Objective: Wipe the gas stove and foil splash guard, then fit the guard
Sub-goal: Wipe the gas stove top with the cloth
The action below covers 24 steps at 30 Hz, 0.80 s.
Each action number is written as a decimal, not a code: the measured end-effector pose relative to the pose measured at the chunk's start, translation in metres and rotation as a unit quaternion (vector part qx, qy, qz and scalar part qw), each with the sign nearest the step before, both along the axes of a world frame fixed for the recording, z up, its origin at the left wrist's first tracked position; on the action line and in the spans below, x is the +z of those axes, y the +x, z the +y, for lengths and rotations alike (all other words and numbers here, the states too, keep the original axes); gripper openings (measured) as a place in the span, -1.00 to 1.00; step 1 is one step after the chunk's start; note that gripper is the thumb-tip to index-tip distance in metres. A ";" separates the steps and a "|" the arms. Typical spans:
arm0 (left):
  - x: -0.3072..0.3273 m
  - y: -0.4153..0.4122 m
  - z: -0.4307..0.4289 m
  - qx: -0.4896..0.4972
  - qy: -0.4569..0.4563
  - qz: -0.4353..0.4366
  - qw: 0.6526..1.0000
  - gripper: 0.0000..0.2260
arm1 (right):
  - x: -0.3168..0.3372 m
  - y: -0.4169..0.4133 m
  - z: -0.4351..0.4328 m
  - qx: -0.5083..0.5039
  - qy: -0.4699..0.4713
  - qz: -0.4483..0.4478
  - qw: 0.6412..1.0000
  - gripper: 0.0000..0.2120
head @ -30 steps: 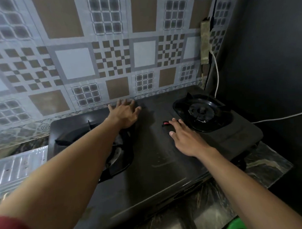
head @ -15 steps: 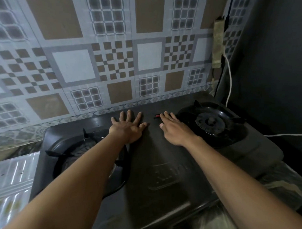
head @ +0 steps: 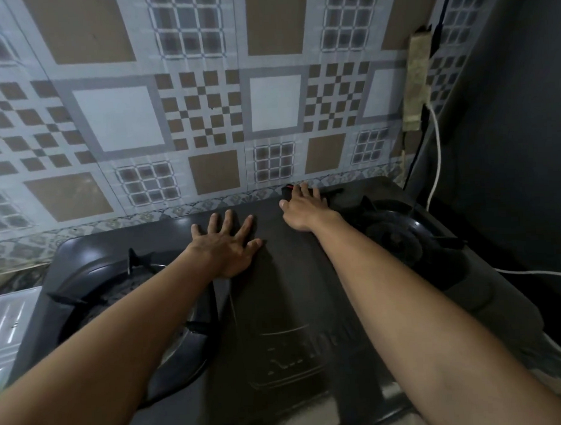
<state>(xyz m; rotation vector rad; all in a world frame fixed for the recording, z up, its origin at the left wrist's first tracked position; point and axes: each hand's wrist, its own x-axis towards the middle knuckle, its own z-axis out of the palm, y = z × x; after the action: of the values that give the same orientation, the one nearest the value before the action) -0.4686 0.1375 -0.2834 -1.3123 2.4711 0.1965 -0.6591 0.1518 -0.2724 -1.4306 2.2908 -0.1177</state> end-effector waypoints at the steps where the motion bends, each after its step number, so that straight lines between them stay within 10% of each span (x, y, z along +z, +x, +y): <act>1: 0.000 -0.002 0.000 0.002 -0.002 -0.002 1.000 -0.41 | 0.001 -0.005 -0.004 -0.018 0.005 -0.001 1.000 -0.37; 24: -0.013 -0.017 -0.003 0.032 0.011 0.000 0.999 -0.35 | 0.001 -0.109 -0.052 -0.272 0.045 -0.008 0.961 -0.09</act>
<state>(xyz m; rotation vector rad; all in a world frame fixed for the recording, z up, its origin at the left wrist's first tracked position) -0.4858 0.1350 -0.2965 -1.3833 2.4223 0.2385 -0.7684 0.0997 -0.2712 -0.7211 2.5781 -0.1844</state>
